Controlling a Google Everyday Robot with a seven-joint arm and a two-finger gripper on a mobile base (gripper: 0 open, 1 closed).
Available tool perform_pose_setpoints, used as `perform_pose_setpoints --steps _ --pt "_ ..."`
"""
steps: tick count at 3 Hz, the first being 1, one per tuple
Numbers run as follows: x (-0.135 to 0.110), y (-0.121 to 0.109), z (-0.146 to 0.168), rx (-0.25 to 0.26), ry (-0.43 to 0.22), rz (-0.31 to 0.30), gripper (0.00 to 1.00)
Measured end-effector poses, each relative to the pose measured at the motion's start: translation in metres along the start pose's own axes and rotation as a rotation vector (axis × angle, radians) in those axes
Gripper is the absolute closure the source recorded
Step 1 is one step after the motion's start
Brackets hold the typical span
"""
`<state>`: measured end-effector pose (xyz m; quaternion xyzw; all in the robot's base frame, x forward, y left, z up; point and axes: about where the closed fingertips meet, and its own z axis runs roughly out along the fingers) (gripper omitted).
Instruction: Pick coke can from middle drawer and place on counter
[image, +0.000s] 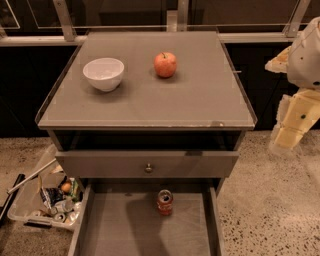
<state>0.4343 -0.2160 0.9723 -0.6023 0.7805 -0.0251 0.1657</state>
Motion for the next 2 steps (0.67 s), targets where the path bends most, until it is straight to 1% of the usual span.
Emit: perform_pose_setpoints --steps 1,2 --pt "-0.004 0.018 0.015 -0.002 -0.037 0.005 0.0" --pt "-0.004 0.043 0.046 0.013 -0.073 -0.008 0.0"
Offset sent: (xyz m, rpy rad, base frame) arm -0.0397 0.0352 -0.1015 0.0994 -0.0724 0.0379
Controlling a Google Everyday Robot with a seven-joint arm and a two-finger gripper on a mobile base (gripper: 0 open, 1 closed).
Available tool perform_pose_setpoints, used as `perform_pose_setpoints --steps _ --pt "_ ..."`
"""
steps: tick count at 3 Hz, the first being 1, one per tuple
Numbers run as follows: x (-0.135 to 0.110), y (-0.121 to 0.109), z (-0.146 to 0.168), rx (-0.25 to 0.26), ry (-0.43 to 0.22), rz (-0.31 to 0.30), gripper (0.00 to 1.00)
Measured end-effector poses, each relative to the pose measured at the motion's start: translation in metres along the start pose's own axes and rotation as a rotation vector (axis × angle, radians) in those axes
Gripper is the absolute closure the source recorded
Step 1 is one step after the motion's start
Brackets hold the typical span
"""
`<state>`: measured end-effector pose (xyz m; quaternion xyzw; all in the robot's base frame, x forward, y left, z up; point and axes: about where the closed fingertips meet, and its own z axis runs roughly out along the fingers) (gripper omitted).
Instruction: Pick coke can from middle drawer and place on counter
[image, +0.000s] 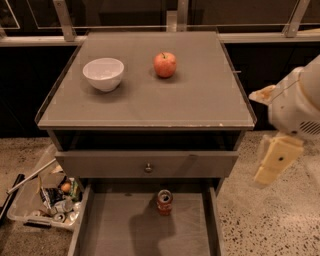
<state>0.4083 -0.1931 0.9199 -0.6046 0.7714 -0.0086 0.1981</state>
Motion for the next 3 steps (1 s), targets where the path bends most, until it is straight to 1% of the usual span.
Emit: perform_pose_setpoints --steps 1,2,3 --pt "0.001 0.024 0.032 0.002 -0.058 -0.011 0.0" --pt "-0.008 0.057 0.072 -0.033 -0.109 -0.024 0.0" --pt "-0.008 0.057 0.072 -0.033 -0.11 -0.024 0.0"
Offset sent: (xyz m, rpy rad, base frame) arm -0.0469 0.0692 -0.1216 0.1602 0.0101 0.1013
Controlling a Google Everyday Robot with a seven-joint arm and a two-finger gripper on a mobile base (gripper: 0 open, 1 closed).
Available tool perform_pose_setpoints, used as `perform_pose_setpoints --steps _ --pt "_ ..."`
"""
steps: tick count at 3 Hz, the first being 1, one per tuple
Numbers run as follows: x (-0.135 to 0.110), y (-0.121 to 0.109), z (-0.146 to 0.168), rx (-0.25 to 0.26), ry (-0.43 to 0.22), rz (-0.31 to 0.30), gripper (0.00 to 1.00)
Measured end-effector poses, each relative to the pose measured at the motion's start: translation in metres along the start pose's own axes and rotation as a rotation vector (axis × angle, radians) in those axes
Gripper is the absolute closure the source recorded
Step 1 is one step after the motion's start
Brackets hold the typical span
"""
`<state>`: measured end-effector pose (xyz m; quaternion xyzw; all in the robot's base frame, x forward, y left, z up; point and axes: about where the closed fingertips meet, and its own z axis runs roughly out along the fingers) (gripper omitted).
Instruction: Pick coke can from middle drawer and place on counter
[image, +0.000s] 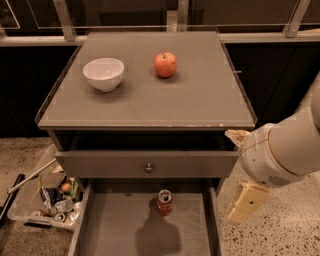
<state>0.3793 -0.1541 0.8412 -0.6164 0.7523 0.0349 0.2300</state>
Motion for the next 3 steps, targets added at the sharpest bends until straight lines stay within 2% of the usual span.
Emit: perform_pose_setpoints --steps 1,2,3 --pt "-0.007 0.018 0.027 -0.018 -0.051 0.009 0.0" --pt "-0.009 0.039 0.073 -0.027 -0.131 0.025 0.0" --pt "-0.004 0.055 0.117 -0.011 -0.197 0.04 0.0"
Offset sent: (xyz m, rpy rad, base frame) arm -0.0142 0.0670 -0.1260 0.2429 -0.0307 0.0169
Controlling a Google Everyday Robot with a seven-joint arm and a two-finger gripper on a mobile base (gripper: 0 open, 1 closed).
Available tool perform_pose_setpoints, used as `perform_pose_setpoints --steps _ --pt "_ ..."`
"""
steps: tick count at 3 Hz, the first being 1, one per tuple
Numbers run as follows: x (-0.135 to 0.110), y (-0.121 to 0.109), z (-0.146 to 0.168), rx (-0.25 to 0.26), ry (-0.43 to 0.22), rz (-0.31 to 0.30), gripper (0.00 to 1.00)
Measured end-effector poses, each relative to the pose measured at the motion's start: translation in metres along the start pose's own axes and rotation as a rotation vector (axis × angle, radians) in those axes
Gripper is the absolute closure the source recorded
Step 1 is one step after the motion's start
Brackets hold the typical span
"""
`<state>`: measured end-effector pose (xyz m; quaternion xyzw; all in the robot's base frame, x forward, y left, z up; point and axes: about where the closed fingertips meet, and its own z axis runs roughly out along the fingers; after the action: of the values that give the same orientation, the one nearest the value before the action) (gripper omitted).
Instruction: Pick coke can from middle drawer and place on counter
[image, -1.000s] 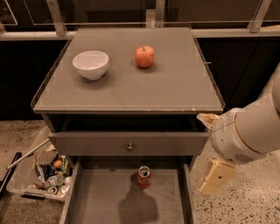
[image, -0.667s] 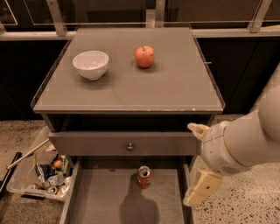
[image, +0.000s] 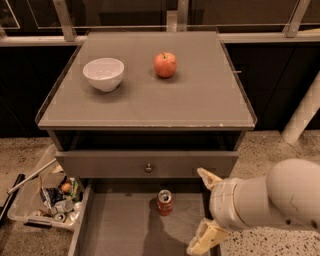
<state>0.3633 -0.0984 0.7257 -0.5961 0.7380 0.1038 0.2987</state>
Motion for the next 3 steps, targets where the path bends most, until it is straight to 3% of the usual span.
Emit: perform_pose_setpoints --steps 1,3 --pt "0.02 0.007 0.038 0.016 -0.022 0.021 0.0" --pt "0.023 0.004 0.055 0.035 -0.064 0.035 0.0"
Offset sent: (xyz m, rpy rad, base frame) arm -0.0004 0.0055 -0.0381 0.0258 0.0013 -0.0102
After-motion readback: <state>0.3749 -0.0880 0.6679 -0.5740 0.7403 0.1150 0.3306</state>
